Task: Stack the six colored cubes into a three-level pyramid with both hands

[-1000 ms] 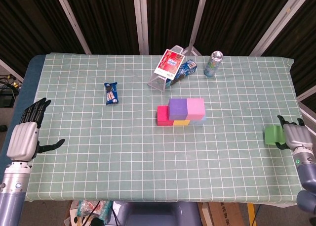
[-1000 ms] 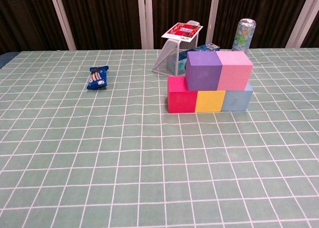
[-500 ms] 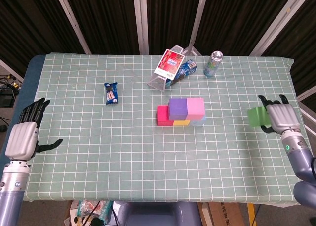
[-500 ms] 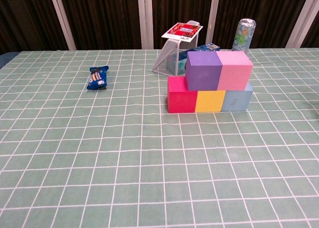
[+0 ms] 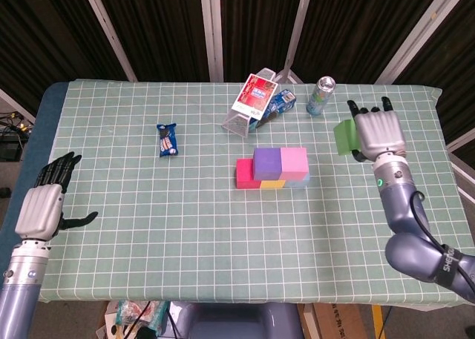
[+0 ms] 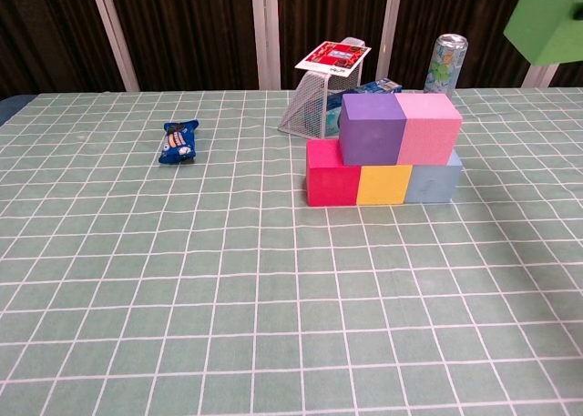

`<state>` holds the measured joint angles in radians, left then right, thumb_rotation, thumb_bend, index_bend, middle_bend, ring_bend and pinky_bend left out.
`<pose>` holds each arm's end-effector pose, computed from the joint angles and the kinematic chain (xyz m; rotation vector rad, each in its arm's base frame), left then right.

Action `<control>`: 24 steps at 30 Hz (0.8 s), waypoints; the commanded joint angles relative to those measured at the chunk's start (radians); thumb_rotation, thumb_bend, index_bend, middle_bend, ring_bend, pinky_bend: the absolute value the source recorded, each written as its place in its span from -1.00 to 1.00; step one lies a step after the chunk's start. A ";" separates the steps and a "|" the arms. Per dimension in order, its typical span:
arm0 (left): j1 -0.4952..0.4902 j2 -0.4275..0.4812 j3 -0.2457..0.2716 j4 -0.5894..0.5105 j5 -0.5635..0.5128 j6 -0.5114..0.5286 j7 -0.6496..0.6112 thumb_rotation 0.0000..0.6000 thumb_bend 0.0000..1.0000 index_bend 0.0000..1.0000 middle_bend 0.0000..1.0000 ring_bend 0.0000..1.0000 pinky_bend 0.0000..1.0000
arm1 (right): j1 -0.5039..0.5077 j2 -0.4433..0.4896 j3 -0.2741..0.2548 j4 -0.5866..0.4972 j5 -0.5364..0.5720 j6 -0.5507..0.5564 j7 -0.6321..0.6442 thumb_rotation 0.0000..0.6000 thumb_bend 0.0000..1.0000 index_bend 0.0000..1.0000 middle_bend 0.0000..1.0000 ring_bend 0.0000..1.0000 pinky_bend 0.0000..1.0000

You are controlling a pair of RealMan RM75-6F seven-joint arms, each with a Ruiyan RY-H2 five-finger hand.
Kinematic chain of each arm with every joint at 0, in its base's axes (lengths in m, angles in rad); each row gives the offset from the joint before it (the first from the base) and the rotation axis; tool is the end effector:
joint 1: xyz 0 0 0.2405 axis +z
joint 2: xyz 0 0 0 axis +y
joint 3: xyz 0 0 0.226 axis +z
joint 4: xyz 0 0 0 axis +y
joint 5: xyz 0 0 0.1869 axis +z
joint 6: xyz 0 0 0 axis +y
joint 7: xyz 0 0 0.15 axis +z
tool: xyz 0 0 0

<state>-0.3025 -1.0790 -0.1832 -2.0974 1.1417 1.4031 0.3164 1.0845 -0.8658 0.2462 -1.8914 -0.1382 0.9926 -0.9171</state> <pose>-0.1782 0.2350 0.1580 -1.3145 -1.0785 -1.0086 -0.0992 -0.3772 0.1943 1.5501 -0.8095 0.4496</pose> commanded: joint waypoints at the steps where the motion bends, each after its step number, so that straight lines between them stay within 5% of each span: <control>1: -0.001 0.004 -0.003 0.004 -0.011 -0.008 -0.011 1.00 -0.78 -1.00 -1.00 -1.00 -0.98 | 0.152 -0.062 0.054 -0.007 0.228 0.092 -0.103 1.00 -0.36 -0.87 -0.20 -0.44 -1.00; 9: -0.009 0.011 -0.005 0.013 -0.035 -0.036 -0.035 1.00 -0.78 -1.00 -1.00 -1.00 -0.98 | 0.275 -0.139 0.162 0.056 0.532 0.127 -0.127 1.00 -0.35 -0.87 -0.20 -0.44 -1.00; 24: -0.011 0.016 -0.002 0.016 -0.036 -0.042 -0.050 1.00 -0.78 -1.00 -1.00 -1.00 -0.98 | 0.358 -0.258 0.176 0.096 0.583 0.175 -0.222 1.00 -0.35 -0.87 -0.20 -0.44 -1.00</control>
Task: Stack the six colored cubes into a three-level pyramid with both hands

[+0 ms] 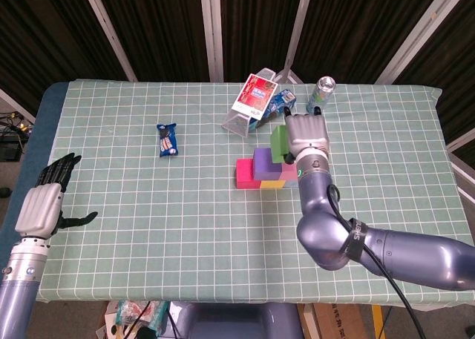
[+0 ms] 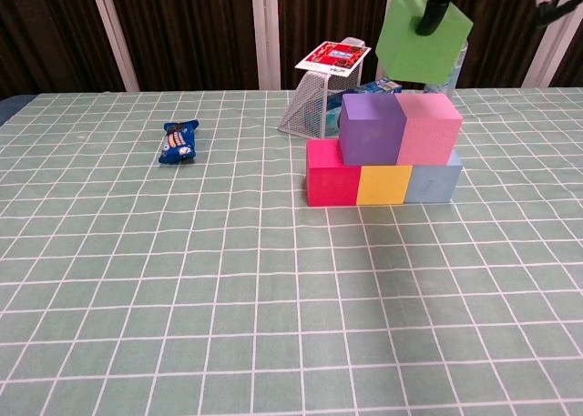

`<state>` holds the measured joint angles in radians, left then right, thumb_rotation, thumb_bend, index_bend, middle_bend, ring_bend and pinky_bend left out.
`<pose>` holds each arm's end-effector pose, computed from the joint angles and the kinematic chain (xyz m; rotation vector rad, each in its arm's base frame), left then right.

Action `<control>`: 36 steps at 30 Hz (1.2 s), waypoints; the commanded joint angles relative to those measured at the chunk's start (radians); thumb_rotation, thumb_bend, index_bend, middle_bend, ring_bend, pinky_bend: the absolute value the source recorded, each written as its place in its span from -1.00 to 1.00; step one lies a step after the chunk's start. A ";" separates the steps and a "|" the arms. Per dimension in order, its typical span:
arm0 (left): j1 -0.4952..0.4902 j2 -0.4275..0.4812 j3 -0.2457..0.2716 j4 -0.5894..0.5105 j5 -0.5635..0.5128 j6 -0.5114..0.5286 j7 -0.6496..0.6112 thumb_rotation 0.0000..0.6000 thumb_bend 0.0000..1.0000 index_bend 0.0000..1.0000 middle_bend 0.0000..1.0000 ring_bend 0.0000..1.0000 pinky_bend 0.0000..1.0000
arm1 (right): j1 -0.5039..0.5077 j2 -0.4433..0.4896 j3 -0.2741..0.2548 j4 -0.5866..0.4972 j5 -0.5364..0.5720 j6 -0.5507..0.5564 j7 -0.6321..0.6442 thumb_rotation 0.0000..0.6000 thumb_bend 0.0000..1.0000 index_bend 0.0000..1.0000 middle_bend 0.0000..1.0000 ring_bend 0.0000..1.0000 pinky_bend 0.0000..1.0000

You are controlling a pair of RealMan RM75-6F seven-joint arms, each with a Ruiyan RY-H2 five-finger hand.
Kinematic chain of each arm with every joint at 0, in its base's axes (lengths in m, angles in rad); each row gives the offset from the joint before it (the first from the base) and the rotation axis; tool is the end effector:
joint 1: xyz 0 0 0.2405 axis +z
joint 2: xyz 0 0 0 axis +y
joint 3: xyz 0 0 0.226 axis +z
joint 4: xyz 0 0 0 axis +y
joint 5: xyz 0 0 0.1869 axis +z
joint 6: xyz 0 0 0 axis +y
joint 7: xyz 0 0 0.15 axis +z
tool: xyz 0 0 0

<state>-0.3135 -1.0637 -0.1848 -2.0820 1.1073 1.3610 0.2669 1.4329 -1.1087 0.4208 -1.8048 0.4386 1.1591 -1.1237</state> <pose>-0.1842 0.2383 0.1562 -1.3128 -1.1322 -0.9991 0.0039 -0.3837 0.1285 1.5775 -1.0581 0.4512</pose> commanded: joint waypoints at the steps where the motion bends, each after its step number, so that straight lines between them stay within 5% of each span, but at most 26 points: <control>1: 0.000 0.001 0.000 0.001 -0.002 0.000 -0.002 1.00 -0.78 -1.00 -1.00 -1.00 -0.98 | 0.013 -0.022 0.001 0.015 0.008 0.012 -0.023 1.00 -0.35 -0.87 -0.20 -0.44 -1.00; 36: -0.003 0.005 0.002 0.012 -0.014 -0.008 -0.027 1.00 -0.78 -1.00 -1.00 -1.00 -0.98 | -0.008 -0.138 0.048 0.090 0.037 0.077 -0.117 1.00 -0.35 -0.87 -0.20 -0.44 -1.00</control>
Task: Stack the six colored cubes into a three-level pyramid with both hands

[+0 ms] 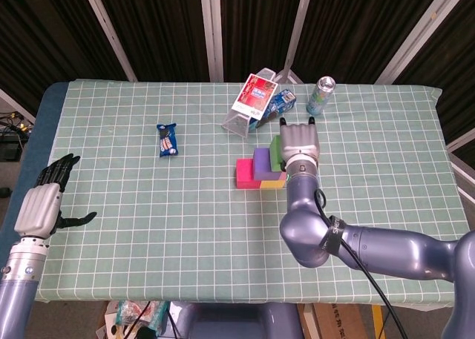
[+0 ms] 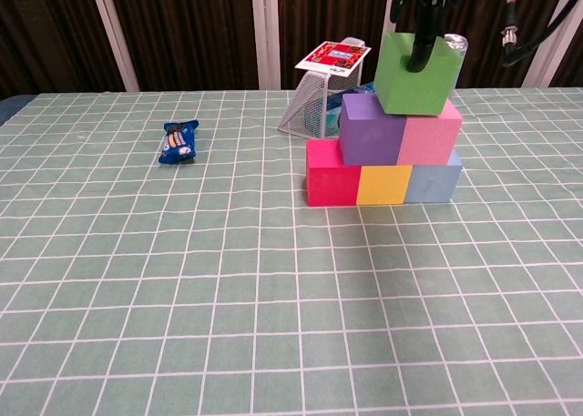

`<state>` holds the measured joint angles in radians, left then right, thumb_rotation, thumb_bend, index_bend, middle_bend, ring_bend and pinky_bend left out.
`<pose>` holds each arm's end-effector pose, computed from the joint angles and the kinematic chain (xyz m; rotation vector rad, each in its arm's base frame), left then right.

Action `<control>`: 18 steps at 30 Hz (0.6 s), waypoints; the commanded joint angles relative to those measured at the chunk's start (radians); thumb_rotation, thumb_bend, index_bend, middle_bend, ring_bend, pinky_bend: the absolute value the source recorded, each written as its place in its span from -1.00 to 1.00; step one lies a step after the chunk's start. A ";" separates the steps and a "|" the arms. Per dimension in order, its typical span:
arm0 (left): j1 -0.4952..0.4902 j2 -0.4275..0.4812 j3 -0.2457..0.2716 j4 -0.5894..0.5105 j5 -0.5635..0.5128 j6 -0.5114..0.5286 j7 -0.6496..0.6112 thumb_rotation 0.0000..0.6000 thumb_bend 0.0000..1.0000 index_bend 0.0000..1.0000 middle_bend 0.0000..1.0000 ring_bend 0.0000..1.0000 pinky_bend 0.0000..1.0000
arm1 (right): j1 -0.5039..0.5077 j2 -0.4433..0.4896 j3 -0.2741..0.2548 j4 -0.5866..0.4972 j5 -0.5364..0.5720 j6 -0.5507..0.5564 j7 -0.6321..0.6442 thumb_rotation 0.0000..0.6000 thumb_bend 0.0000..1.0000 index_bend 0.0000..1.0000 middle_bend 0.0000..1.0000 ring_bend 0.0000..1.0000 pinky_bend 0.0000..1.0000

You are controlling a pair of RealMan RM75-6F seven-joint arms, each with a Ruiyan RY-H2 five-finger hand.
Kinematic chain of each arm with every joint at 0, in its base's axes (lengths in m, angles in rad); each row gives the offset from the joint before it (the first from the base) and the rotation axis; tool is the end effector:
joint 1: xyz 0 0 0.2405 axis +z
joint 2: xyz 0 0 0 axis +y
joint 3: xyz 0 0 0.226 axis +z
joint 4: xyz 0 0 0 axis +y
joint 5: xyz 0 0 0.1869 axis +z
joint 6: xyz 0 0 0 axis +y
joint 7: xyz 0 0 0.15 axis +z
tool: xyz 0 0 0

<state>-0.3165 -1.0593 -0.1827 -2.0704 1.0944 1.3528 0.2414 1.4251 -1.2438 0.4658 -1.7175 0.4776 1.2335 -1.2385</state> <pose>-0.1883 0.2393 0.1565 -1.3013 -1.1514 -0.9970 -0.0007 -0.3848 0.1007 1.5784 -1.0670 0.3432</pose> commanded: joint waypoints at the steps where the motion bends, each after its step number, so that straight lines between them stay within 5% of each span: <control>1: 0.000 0.001 -0.001 0.001 -0.002 0.000 -0.003 1.00 -0.78 -1.00 -1.00 -1.00 -0.98 | -0.001 -0.006 0.006 0.005 -0.003 0.005 -0.004 1.00 -0.36 -0.87 -0.20 -0.44 -1.00; 18: -0.002 0.002 -0.001 0.005 -0.008 -0.005 -0.009 1.00 -0.78 -1.00 -1.00 -1.00 -0.98 | -0.015 -0.034 0.034 0.026 0.003 0.028 -0.047 1.00 -0.36 -0.87 -0.20 -0.44 -1.00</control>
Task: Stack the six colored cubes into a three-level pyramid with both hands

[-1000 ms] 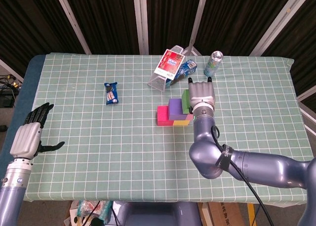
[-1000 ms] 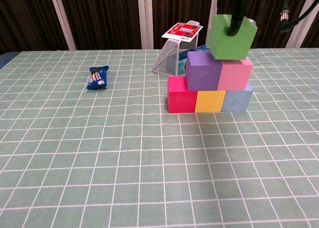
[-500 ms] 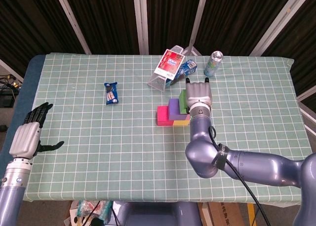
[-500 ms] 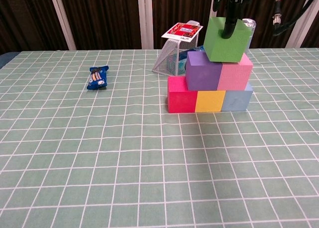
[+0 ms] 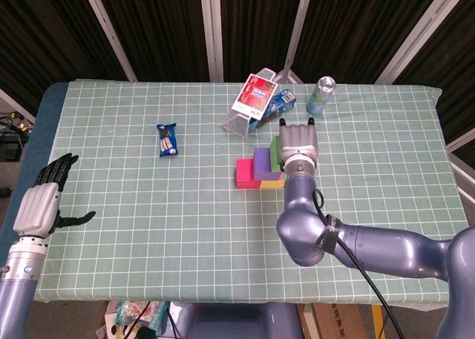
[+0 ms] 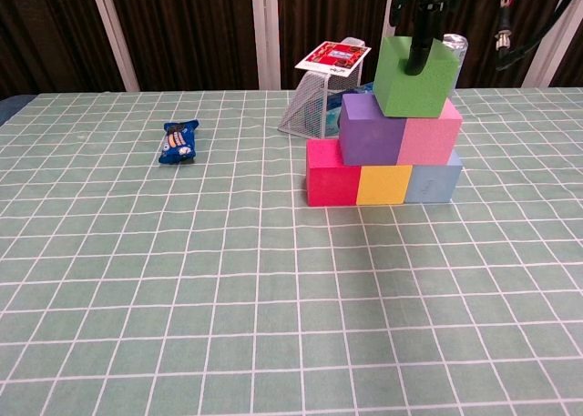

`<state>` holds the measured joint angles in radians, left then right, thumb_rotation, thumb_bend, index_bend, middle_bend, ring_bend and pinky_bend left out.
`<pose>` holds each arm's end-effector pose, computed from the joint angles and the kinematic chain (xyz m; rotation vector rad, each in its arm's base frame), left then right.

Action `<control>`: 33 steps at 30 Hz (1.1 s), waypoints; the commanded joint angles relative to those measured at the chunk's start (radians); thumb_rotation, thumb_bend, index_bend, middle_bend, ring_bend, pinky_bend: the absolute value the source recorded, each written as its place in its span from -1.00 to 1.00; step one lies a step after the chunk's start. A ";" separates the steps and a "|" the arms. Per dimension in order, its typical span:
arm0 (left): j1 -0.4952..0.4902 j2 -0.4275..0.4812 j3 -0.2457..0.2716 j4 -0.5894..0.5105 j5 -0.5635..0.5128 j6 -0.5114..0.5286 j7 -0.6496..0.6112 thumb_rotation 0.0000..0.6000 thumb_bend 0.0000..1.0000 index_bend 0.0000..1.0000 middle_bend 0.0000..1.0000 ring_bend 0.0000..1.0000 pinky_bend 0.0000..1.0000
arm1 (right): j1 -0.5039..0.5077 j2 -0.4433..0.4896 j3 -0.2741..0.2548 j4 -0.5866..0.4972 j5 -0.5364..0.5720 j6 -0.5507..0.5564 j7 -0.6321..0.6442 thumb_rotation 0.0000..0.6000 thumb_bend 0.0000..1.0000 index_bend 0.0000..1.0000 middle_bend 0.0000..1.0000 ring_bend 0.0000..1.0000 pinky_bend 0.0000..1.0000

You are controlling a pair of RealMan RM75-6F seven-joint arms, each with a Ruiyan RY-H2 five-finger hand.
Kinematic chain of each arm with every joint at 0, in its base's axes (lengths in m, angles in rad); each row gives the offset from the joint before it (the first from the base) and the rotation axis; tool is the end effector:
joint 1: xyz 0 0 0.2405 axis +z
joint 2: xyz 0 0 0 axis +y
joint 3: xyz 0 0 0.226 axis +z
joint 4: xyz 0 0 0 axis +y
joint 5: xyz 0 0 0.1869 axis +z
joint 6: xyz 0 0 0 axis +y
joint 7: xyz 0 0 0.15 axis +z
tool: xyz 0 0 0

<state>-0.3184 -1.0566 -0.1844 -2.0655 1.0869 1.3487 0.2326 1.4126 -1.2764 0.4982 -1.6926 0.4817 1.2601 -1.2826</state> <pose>-0.1899 0.2403 0.1571 -1.2957 -1.1571 -0.9957 -0.0012 -0.3860 0.0969 1.5705 -1.0683 0.3196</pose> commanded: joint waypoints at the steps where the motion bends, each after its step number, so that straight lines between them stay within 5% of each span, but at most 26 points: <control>1: 0.000 0.000 0.001 0.001 -0.001 -0.001 0.000 1.00 -0.78 -1.00 -1.00 -1.00 -0.98 | -0.003 -0.002 0.004 0.002 -0.002 0.002 -0.005 1.00 -0.36 -0.87 -0.20 -0.44 -1.00; 27: -0.003 0.003 -0.001 -0.001 -0.009 -0.004 -0.005 1.00 -0.78 -1.00 -1.00 -1.00 -0.99 | -0.032 -0.030 0.030 0.002 -0.033 0.012 -0.028 1.00 -0.35 -0.99 -0.21 -0.46 -1.00; 33: -0.003 0.006 -0.001 -0.002 -0.012 -0.008 -0.010 1.00 -0.78 -1.00 -1.00 -1.00 -1.00 | -0.035 -0.030 0.038 -0.003 -0.023 0.010 -0.041 1.00 -0.35 -1.00 -0.54 -0.67 -1.00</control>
<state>-0.3217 -1.0507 -0.1857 -2.0677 1.0746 1.3411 0.2221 1.3781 -1.3069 0.5356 -1.6957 0.4582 1.2701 -1.3234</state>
